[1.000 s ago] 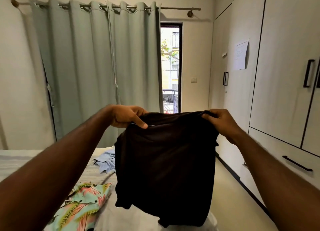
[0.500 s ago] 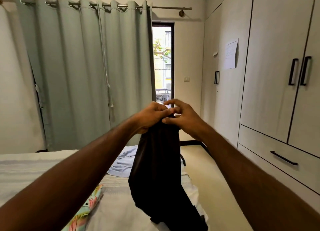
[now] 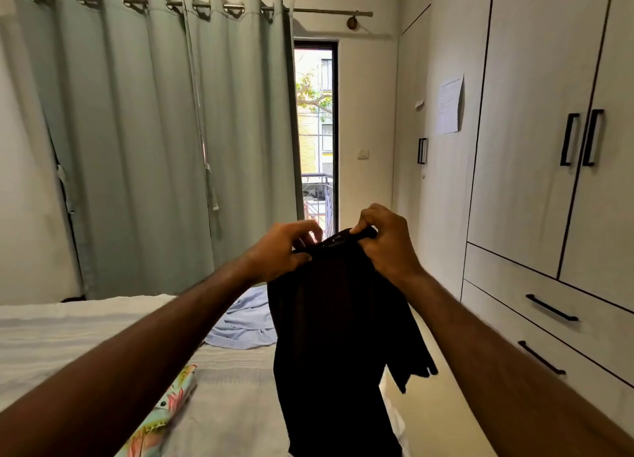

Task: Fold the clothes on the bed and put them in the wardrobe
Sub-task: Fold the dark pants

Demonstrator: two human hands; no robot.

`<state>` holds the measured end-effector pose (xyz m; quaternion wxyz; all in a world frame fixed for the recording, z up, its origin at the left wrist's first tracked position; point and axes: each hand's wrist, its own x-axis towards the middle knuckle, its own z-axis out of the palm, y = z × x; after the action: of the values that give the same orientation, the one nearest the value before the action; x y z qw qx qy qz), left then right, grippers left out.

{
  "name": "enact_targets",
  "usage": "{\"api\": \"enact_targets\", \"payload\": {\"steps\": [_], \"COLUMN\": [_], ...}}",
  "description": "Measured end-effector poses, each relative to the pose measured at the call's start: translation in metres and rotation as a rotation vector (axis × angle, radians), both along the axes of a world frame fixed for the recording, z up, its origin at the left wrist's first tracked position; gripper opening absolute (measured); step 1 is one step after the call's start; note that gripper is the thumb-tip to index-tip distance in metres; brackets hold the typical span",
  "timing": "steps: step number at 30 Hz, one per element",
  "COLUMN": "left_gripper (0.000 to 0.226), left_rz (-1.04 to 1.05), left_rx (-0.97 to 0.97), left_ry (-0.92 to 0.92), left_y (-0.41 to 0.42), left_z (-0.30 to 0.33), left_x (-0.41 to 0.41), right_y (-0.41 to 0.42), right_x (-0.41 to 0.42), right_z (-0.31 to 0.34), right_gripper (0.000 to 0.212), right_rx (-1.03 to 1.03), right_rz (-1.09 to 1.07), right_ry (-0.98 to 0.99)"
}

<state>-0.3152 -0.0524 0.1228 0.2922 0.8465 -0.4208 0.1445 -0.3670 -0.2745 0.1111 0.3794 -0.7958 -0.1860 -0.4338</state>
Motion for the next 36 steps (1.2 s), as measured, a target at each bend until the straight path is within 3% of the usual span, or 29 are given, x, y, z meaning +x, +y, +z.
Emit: {"api": "enact_targets", "payload": {"steps": [2, 5, 9, 13, 16, 18, 21, 24, 27, 29, 31, 33, 36], "left_gripper": [0.014, 0.016, 0.007, 0.014, 0.042, 0.042, 0.011, 0.005, 0.024, 0.035, 0.033, 0.026, 0.024], "left_rz": [-0.051, -0.100, -0.151, -0.188, -0.196, -0.219, -0.098, 0.096, 0.141, 0.049, -0.080, -0.181, -0.243], "left_rx": [0.014, 0.007, -0.071, -0.090, -0.168, -0.069, 0.224, 0.139, -0.122, -0.208, -0.231, -0.227, -0.186], "left_ry": [-0.255, -0.535, -0.621, -0.290, 0.141, 0.346, 0.341, 0.317, 0.527, 0.692, 0.802, 0.840, 0.842], "left_y": [-0.003, -0.006, -0.011, -0.013, -0.012, -0.004, 0.017, 0.041, 0.057, 0.062, 0.066, 0.072, 0.079], "left_z": [-0.005, -0.015, -0.024, -0.029, -0.032, -0.029, -0.027, -0.018, -0.002, 0.009, 0.020, 0.033, 0.051], "left_x": [-0.001, 0.000, 0.000, -0.011, -0.014, -0.009, 0.014, 0.032, 0.032, 0.027, 0.020, 0.012, 0.006], "right_y": [-0.003, -0.007, -0.010, -0.012, -0.011, -0.019, -0.042, -0.066, -0.083, -0.088, -0.095, -0.096, -0.080], "right_x": [0.000, 0.000, -0.004, -0.006, -0.007, -0.007, -0.003, -0.004, -0.008, -0.010, -0.012, -0.017, -0.023], "right_z": [-0.002, -0.004, -0.009, -0.011, -0.013, -0.009, 0.000, 0.011, 0.025, 0.032, 0.039, 0.051, 0.065], "right_gripper": [0.031, 0.031, 0.033, 0.028, 0.025, 0.022, 0.013, 0.004, 0.059, 0.093, 0.107, 0.104, 0.062], "right_rx": [-0.012, -0.006, 0.019, 0.074, 0.158, 0.266, 0.263, 0.059, -0.057, -0.073, 0.004, -0.007, -0.447], "right_rz": [-0.064, -0.119, -0.163, -0.125, -0.108, -0.022, 0.089, 0.157, 0.221, 0.302, 0.410, 0.446, 0.189], "right_ry": [-0.069, -0.104, -0.116, -0.054, -0.016, 0.085, 0.311, 0.562, 0.933, 1.091, 1.165, 1.238, 1.349]}}
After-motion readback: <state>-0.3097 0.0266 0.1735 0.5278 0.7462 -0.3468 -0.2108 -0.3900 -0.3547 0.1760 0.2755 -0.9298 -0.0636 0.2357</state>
